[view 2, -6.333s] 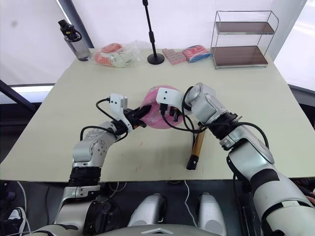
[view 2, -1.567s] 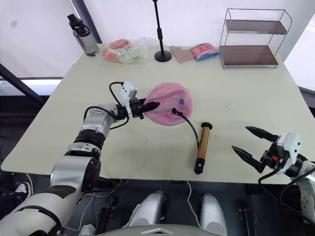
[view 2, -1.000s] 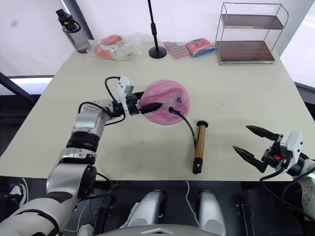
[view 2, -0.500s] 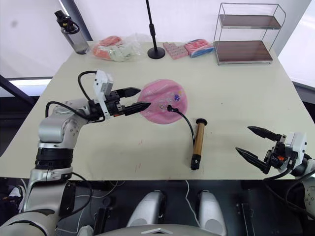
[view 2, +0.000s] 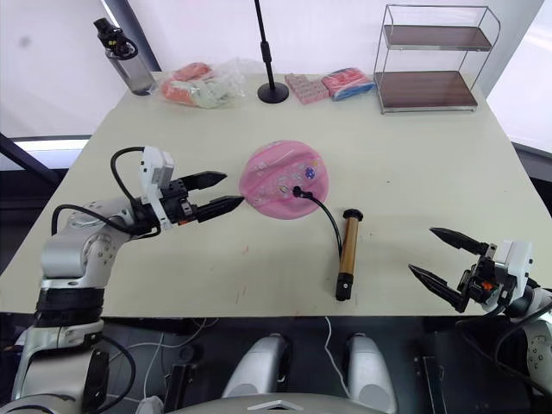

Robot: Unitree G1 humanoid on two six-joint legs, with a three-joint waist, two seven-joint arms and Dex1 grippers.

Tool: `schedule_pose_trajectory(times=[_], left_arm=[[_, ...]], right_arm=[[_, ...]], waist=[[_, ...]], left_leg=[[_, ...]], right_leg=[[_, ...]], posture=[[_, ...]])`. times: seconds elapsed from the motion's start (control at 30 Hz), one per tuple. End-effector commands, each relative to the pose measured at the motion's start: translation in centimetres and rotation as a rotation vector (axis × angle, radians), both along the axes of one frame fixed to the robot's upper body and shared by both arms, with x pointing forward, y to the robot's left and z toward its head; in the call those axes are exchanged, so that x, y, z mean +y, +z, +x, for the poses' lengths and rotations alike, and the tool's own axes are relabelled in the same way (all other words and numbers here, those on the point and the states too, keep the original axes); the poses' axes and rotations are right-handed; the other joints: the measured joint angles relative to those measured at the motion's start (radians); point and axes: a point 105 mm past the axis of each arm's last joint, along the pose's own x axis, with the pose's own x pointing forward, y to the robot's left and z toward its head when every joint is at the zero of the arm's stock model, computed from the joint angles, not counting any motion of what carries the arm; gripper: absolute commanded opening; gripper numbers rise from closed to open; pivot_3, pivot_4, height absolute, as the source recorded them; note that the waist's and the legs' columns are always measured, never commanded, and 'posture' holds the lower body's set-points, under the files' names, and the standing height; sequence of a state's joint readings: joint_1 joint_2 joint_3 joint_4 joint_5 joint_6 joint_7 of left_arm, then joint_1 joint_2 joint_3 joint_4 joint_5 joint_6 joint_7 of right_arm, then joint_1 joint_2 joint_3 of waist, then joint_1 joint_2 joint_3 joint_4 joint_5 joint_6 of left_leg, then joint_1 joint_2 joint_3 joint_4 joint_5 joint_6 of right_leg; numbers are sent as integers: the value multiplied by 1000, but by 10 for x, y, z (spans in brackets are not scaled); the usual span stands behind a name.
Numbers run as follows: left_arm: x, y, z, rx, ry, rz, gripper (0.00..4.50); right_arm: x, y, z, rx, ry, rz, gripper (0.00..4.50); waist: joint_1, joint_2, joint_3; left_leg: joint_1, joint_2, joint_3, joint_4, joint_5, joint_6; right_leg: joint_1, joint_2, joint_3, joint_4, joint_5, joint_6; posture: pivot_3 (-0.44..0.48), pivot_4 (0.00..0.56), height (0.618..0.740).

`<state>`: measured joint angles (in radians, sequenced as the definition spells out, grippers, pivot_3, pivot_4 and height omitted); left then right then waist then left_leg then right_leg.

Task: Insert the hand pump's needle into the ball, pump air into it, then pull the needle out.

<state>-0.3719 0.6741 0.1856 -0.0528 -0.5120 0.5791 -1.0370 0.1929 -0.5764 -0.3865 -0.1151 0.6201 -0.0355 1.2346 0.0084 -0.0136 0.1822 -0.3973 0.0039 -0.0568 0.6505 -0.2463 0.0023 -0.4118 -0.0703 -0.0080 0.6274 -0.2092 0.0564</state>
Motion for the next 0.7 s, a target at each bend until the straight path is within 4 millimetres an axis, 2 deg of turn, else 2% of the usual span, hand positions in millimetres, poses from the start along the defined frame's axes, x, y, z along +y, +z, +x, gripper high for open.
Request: schedule_pose_trajectory(times=[0.03, 0.2, 0.47, 0.7], left_arm=[[-1, 8, -21, -39, -39, -26, 4492], [9, -6, -40, -37, 16, -57, 4492], [38, -39, -64, -22, 176, -24, 4492], [52, -51, -75, -4, 212, -3, 4492]], right_arm=[[-1, 13, -7, -70, -8, 2, 4500], [-4, 16, -16, -73, -6, 4, 4500], [-14, 15, -28, -61, -9, -16, 4500], [-22, 8, -36, -34, -6, -43, 4500]], waist=[[0, 0, 0], [3, 0, 0], [5, 0, -1], [6, 0, -1]], left_leg=[[0, 0, 0, 0, 0, 0], [1, 1, 2, 1, 0, 0], [2, 2, 5, 2, 0, 0], [3, 2, 7, 2, 0, 0]], right_leg=[[0, 0, 0, 0, 0, 0], [0, 0, 1, 1, -3, 0], [0, 0, 3, 1, -3, -2], [0, 0, 4, 1, -3, -2]], posture=[[0, 150, 731], [0, 150, 731], [0, 150, 731], [0, 150, 731]])
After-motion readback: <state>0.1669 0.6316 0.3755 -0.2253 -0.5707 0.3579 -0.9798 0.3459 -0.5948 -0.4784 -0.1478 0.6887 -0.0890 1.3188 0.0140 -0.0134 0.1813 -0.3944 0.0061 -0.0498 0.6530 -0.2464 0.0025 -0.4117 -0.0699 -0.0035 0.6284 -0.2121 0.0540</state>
